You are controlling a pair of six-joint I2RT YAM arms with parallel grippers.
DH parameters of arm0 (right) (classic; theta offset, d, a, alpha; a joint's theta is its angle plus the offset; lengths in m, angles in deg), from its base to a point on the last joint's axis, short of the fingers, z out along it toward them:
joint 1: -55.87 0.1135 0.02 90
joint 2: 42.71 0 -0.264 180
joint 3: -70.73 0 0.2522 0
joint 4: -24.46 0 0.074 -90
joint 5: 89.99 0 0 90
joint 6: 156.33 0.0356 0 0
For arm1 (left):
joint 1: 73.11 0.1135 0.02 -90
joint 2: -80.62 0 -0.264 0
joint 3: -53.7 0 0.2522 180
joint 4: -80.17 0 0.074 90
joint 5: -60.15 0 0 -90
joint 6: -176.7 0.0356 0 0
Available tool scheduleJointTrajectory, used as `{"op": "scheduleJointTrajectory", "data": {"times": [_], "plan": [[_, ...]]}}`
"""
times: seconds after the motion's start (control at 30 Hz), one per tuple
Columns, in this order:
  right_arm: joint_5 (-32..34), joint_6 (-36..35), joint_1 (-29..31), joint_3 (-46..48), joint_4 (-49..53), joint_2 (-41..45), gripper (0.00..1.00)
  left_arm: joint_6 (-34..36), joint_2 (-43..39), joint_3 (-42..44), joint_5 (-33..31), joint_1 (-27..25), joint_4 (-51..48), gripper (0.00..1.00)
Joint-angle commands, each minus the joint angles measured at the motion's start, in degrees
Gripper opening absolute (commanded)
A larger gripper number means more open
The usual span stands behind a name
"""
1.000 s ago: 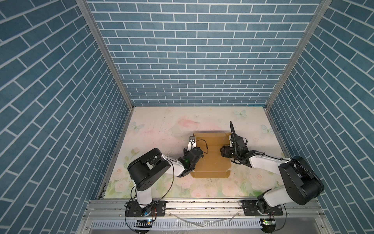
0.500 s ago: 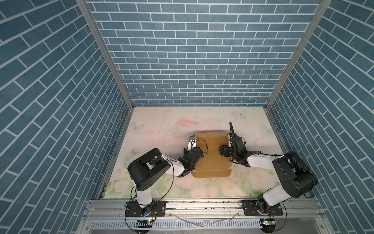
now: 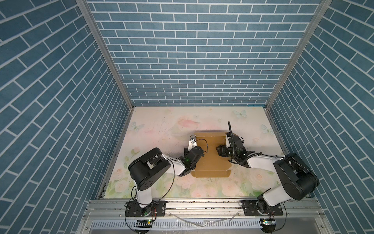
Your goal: Fold the paper box
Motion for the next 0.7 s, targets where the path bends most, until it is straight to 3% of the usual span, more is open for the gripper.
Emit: {"op": "scheduleJointTrajectory", "data": {"times": [0.0, 0.37, 0.67], "plan": [[-0.7, -2.2, 0.9, -0.4, 0.0, 0.7, 0.6, -0.6, 2.3, 0.5, 3.2, 0.1, -6.5, 0.03], [-0.7, -2.5, 1.5, -1.6, 2.3, 1.3, 0.59, -1.1, 2.0, 1.1, 2.7, 0.2, -6.6, 0.03], [0.2, -3.3, 1.5, 0.9, 16.1, 14.2, 0.6, -1.1, 0.7, 2.1, 1.1, 0.2, -7.2, 0.03]]}}
